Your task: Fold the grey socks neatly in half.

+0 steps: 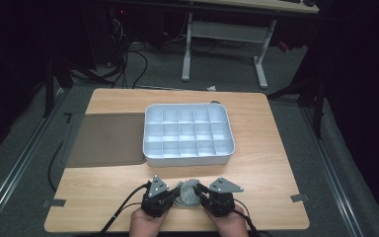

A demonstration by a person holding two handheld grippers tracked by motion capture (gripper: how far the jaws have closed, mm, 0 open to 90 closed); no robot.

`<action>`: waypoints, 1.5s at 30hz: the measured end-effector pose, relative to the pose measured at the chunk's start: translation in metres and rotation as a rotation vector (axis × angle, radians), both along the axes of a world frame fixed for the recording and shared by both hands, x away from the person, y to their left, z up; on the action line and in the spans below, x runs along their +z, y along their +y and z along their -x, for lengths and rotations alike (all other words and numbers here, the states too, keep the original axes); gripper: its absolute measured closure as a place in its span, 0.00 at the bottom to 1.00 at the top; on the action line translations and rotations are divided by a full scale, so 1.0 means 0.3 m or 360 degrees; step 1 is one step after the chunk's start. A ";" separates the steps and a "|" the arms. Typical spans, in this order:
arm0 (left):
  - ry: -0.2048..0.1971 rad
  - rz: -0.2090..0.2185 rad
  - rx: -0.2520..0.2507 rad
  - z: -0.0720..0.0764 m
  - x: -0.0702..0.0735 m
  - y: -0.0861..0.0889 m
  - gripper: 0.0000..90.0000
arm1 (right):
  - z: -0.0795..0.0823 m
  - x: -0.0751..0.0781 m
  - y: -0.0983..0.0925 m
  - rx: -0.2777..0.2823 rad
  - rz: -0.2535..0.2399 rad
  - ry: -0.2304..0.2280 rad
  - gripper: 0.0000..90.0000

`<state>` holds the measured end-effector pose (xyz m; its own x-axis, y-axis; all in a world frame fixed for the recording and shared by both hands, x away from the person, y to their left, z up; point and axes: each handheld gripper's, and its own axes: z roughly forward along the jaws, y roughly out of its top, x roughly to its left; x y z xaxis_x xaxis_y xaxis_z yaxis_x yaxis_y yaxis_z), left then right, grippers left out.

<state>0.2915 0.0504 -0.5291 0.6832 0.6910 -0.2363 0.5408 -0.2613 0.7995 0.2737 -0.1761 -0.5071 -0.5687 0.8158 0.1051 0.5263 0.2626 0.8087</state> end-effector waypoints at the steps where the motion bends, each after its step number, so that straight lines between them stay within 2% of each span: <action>1: 0.0000 -0.0002 0.0000 0.000 -0.001 0.000 1.00 | 0.004 -0.003 -0.013 -0.0024 -0.0010 0.0015 0.85; 4: -0.0005 -0.0014 -0.0001 0.002 -0.003 -0.002 1.00 | 0.011 -0.012 -0.038 -0.0074 -0.0014 0.0030 0.85; 6: -0.0007 -0.0022 -0.0004 0.004 -0.005 -0.006 1.00 | 0.010 -0.023 -0.043 -0.0078 -0.0018 0.0063 0.86; 10: -0.0014 -0.0049 -0.0016 0.006 -0.007 -0.013 1.00 | 0.005 -0.037 -0.016 -0.0039 -0.0015 0.0091 0.86; 14: -0.0014 -0.0059 -0.0025 0.007 -0.009 -0.016 1.00 | -0.004 -0.035 0.016 0.0005 0.0002 0.0081 0.88; 18: -0.0009 -0.0066 -0.0027 0.006 -0.010 -0.015 1.00 | -0.013 -0.052 0.050 0.0049 0.0047 0.0110 0.89; 20: -0.0002 -0.0059 -0.0021 0.005 -0.010 -0.012 1.00 | -0.016 -0.064 0.061 0.0063 0.0053 0.0118 0.90; 22: 0.0009 -0.0028 -0.0007 0.003 -0.008 -0.004 1.00 | -0.014 -0.072 0.071 0.0077 0.0078 0.0090 0.91; 26: -0.0035 0.0073 0.0022 0.006 0.033 0.019 0.95 | -0.007 -0.073 0.081 0.0089 0.0121 0.0064 0.92; 28: -0.0048 0.0113 0.0022 0.005 0.046 0.020 0.89 | -0.005 -0.075 0.081 0.0087 0.0121 0.0055 0.93; 30: -0.0028 0.0112 0.0027 -0.001 0.041 0.013 0.82 | -0.005 -0.075 0.082 0.0088 0.0126 0.0053 0.93; 33: 0.0012 0.0121 -0.0029 -0.007 0.025 -0.004 0.75 | -0.004 -0.075 0.083 0.0086 0.0128 0.0052 0.93; 38: 0.0005 0.0132 -0.0062 -0.004 0.023 -0.014 0.67 | -0.003 -0.076 0.082 0.0085 0.0130 0.0046 0.93; 40: 0.0012 0.0094 -0.0051 -0.006 0.022 -0.014 0.74 | -0.003 -0.076 0.082 0.0086 0.0131 0.0044 0.93; 41: 0.0009 0.0057 -0.0039 -0.005 0.021 -0.017 0.82 | -0.002 -0.076 0.083 0.0083 0.0131 0.0045 0.93; 42: -0.0026 0.0025 -0.0016 0.001 0.022 -0.018 0.94 | -0.002 -0.077 0.084 0.0082 0.0133 0.0043 0.93; 43: -0.0058 0.0021 -0.0012 0.007 0.027 -0.018 0.98 | -0.002 -0.077 0.085 0.0084 0.0143 0.0036 0.94; 45: -0.0134 -0.0008 0.0008 0.020 0.040 -0.014 0.99 | 0.000 -0.077 0.086 0.0092 0.0170 0.0023 0.96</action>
